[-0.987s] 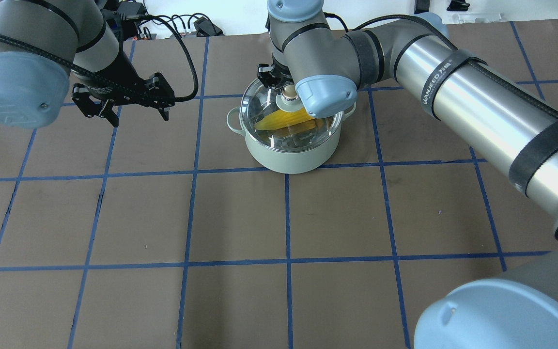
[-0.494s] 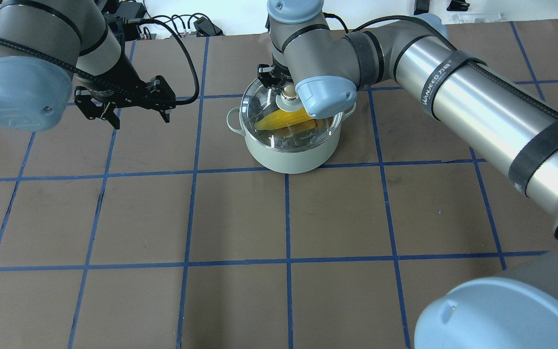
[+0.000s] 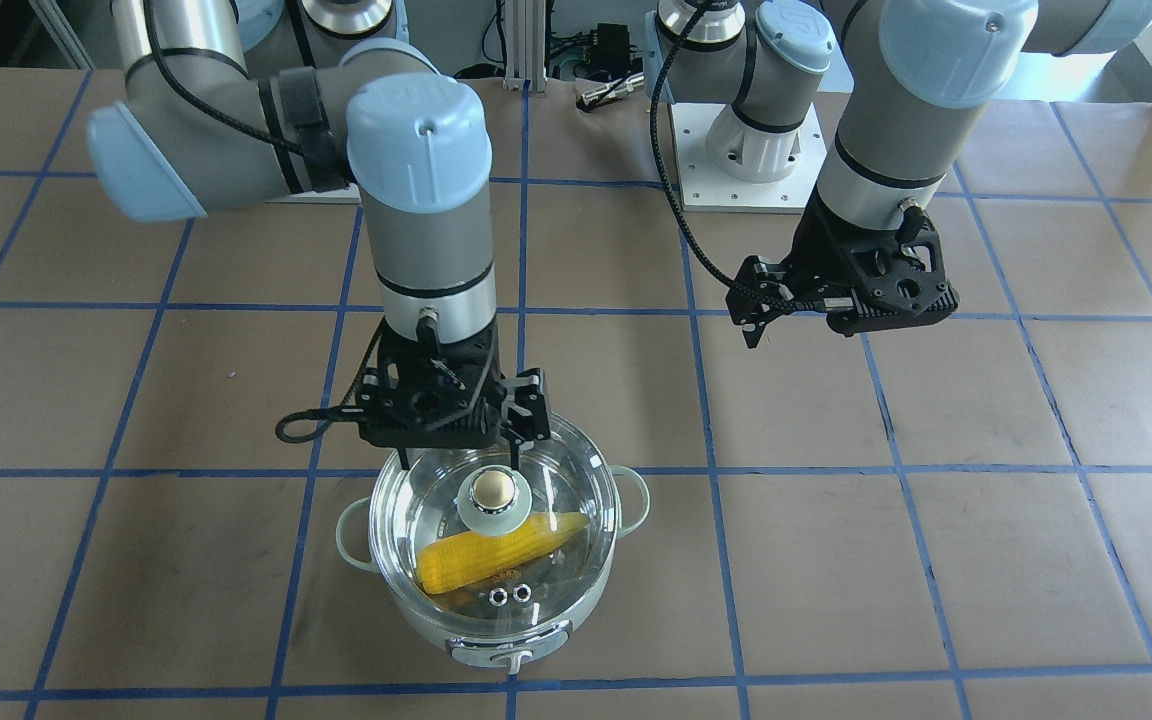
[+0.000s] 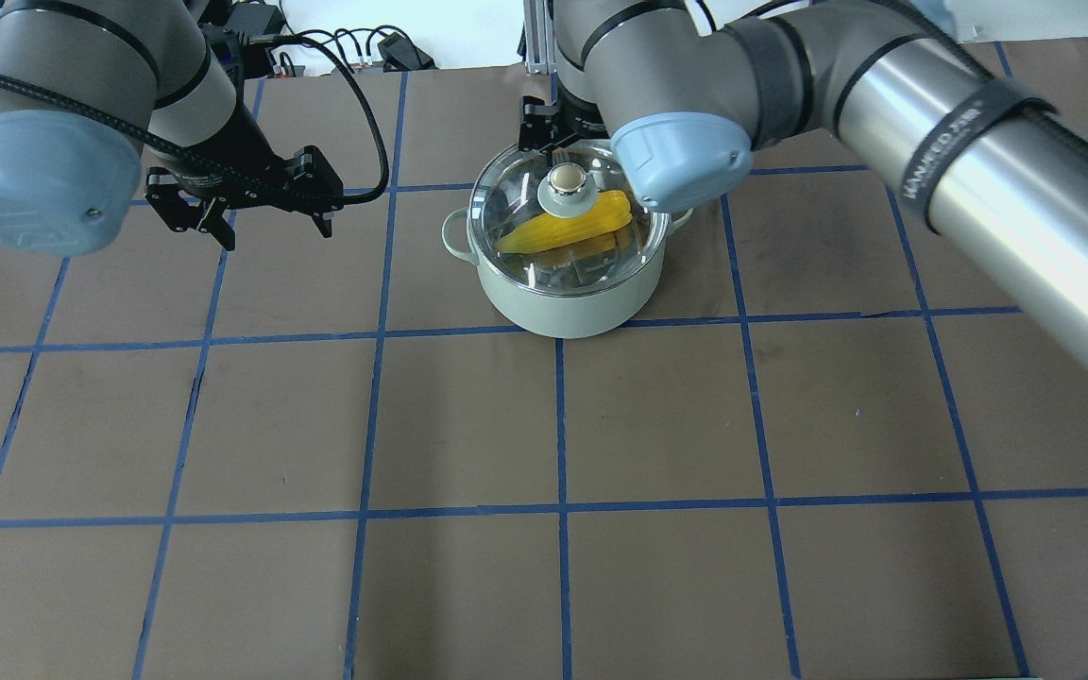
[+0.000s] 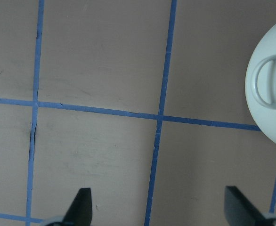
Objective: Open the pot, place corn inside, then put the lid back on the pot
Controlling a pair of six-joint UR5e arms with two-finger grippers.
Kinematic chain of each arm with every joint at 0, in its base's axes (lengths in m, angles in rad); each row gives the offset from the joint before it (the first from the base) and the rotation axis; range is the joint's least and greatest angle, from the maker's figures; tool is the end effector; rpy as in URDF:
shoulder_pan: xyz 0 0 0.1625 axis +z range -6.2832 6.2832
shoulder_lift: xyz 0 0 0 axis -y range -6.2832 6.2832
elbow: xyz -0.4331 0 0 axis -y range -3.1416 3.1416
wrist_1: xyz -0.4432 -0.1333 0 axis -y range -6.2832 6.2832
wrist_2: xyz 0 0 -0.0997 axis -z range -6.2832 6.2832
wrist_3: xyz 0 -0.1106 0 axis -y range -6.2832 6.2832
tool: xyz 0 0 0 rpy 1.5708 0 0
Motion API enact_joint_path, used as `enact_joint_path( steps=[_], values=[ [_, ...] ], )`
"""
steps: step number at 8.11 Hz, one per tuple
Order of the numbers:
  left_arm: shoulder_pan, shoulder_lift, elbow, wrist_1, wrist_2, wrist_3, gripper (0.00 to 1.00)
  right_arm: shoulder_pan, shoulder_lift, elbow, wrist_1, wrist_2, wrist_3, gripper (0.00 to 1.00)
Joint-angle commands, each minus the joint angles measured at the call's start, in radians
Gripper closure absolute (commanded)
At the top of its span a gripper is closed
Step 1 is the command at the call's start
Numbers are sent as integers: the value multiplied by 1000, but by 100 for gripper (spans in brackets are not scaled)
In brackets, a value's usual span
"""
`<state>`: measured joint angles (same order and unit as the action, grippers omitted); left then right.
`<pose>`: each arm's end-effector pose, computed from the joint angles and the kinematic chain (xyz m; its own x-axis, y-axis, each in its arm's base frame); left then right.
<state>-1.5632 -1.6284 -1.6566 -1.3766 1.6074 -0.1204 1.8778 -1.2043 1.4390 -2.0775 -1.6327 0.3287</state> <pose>-0.1249 -0.5697 0.4262 -0.9911 -0.1293 -0.0302 -0.1276 0.9903 -0.0548 0.3357 -0.6404 0.3842 -0.9992 0.0259 -0.0303 0.0332 0.9613 -0.2735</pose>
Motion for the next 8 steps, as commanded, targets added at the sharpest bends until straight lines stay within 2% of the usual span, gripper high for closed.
enact_joint_path(
  steps=[1, 2, 4, 8],
  values=[
    [-1, 5, 1, 1, -1, -1, 0, -153, -214, 95, 187, 14, -121, 0],
    [-1, 5, 1, 1, -3, -1, 0, -208, -280, 124, 257, 14, -222, 0],
    [-1, 5, 0, 1, -1, 1, 0, -236, -386, 127, 489, 16, -247, 0],
    [-5, 4, 0, 1, -3, 1, 0, -230, -414, 130, 537, 39, -252, 0]
  ],
)
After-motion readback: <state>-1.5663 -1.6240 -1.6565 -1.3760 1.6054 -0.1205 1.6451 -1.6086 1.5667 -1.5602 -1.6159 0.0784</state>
